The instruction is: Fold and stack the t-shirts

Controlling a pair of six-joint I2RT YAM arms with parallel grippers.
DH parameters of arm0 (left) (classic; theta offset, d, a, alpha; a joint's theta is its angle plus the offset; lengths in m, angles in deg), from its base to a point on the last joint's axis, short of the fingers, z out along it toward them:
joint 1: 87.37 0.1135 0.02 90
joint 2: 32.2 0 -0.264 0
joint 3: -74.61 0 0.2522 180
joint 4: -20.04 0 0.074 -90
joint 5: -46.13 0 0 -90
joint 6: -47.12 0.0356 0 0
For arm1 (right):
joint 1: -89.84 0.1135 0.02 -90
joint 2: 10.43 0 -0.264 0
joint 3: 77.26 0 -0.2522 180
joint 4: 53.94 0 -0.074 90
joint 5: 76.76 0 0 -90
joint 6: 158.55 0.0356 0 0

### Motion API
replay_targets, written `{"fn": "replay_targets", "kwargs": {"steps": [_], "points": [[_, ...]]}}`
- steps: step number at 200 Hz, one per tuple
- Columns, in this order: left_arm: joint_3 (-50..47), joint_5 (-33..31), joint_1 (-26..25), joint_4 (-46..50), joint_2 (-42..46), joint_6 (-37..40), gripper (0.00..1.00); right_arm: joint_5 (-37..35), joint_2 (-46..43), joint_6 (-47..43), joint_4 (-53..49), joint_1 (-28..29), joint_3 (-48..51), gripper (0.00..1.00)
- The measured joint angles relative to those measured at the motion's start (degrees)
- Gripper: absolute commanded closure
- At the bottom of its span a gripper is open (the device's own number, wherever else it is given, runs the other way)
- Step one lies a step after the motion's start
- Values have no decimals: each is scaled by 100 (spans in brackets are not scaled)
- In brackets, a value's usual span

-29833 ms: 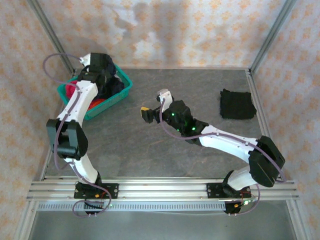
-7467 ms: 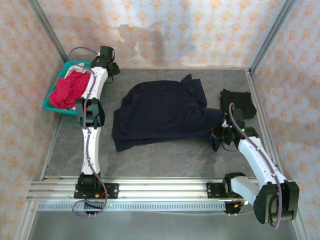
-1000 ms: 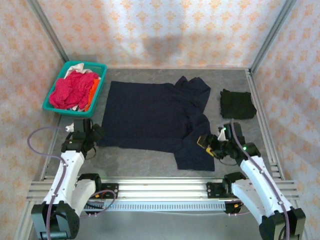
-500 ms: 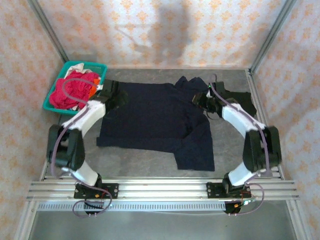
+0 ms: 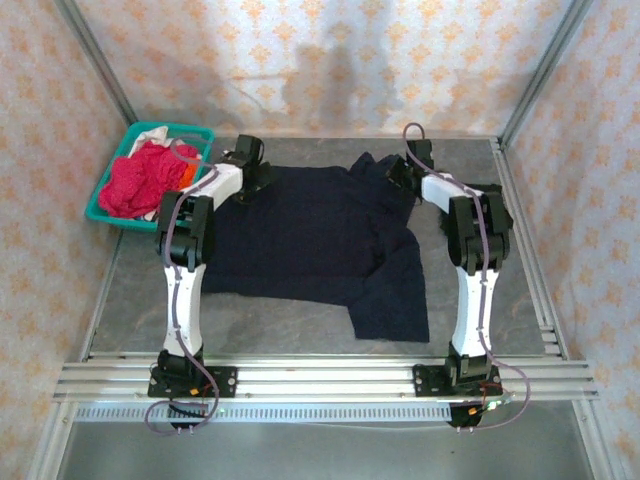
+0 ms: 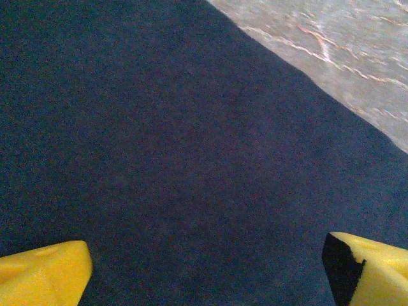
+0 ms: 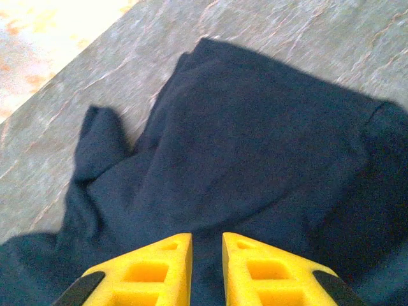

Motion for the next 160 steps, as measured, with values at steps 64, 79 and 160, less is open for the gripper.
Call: {"fn": "replay_targets", "kwargs": {"steps": [64,79,160], "points": [[643,153,146,181,-367,-424,6,107,876,225,-507,-195,-1132,80],[855,184,216,221,-492,-450,7,131,1108,310,-684,-258,-1539,80],[2085,415,372,782,-1115,-474,6,365,2199,590,-1408,-479,-3602,67]]}}
